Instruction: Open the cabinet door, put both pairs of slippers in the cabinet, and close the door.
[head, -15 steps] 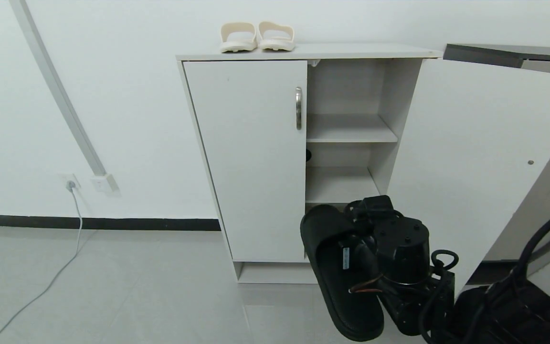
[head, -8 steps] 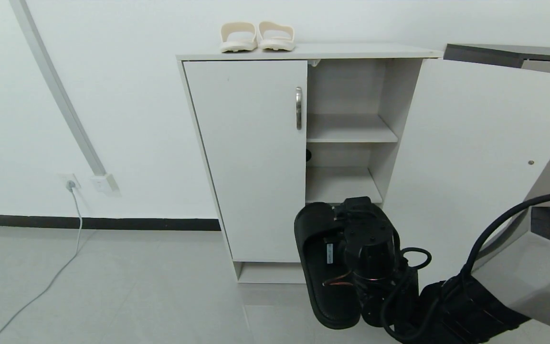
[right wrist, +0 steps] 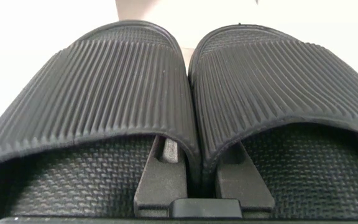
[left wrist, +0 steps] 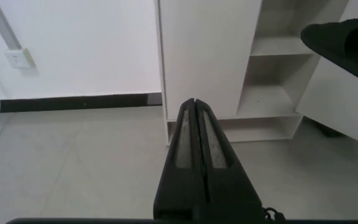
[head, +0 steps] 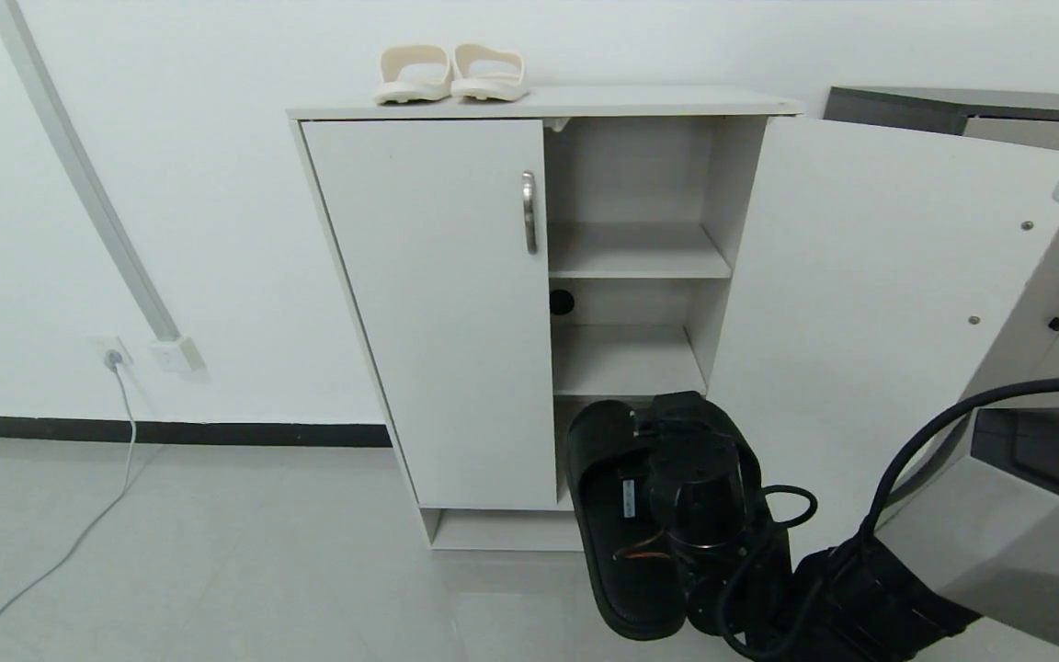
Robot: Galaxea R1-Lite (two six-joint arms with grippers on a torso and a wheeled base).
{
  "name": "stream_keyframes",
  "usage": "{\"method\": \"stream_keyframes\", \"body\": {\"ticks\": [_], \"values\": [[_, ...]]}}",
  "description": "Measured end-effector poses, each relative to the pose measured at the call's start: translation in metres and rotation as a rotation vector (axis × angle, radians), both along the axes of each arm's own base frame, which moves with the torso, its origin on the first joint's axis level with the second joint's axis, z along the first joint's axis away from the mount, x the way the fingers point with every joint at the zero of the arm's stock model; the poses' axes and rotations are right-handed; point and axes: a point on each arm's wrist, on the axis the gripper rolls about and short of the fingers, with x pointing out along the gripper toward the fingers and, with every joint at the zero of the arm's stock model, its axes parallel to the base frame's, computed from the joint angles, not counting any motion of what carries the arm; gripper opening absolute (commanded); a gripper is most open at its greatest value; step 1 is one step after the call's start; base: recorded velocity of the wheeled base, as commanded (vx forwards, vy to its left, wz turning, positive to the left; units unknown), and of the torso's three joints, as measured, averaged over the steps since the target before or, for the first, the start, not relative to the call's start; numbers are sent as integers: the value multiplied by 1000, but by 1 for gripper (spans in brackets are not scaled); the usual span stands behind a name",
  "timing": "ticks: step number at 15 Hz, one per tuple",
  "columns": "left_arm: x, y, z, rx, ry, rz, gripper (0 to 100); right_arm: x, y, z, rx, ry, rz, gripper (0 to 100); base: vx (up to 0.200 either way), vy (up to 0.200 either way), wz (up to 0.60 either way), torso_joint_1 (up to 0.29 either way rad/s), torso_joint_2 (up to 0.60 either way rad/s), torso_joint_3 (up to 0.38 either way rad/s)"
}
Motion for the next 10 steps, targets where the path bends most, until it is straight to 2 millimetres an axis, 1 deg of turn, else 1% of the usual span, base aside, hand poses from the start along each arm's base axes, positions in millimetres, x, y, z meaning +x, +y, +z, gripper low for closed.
{"method": "stream_keyframes", "body": {"ticks": [3, 10], "values": [[0, 0, 0, -7, 1, 2, 0, 2, 0, -5, 6, 9, -6, 0, 0, 0, 0, 0, 0, 0], [0, 0, 0, -9, 1, 6, 0, 2, 2, -10, 7, 11, 0, 0, 0, 0, 0, 0, 0, 0]]}}
